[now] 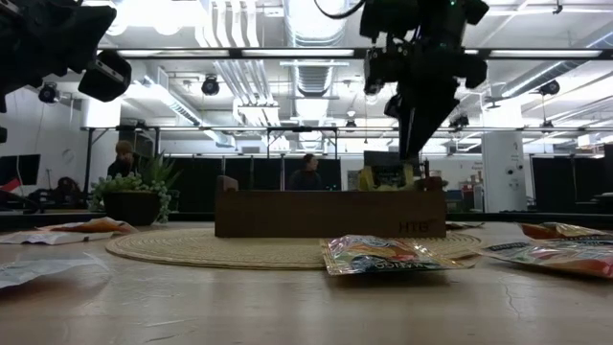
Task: Pick & Place Tea
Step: Put the yellow tea bag into the right of the wooden organizer
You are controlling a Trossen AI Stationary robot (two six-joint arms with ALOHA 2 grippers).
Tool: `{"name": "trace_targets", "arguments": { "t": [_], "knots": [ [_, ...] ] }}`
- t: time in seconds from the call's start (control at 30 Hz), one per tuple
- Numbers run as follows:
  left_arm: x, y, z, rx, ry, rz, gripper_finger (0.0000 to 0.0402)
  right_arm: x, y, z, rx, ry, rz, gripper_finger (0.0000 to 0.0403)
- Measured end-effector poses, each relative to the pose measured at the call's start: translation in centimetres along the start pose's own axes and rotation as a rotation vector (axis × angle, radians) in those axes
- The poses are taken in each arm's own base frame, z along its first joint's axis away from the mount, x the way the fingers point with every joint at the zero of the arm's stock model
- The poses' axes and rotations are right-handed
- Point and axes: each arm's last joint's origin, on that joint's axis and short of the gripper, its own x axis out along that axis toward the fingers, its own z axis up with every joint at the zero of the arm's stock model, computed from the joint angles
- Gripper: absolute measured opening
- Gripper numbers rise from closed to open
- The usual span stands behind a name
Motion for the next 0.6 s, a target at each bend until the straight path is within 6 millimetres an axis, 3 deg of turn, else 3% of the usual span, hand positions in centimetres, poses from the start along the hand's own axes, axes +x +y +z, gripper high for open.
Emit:
{"name": "trace_targets", "arguments": {
  "t": [0.27,0.47,0.6],
  "knots": [
    [0.0,0.0,0.0,0.0,0.0,0.001,0.0,-1.5,0.0,-1.6,0.023,0.017,-0.01,0.0176],
    [0.0,0.0,0.0,0.0,0.0,0.0,0.0,0.1,0.0,-3.2,0.023,0.083,-0.017,0.0192],
    [0.0,0.0,0.0,0.0,0.0,0.0,0.0,1.4,-0.3,-4.3,0.004,0.145,-0.121,0.0208]
  ]
}}
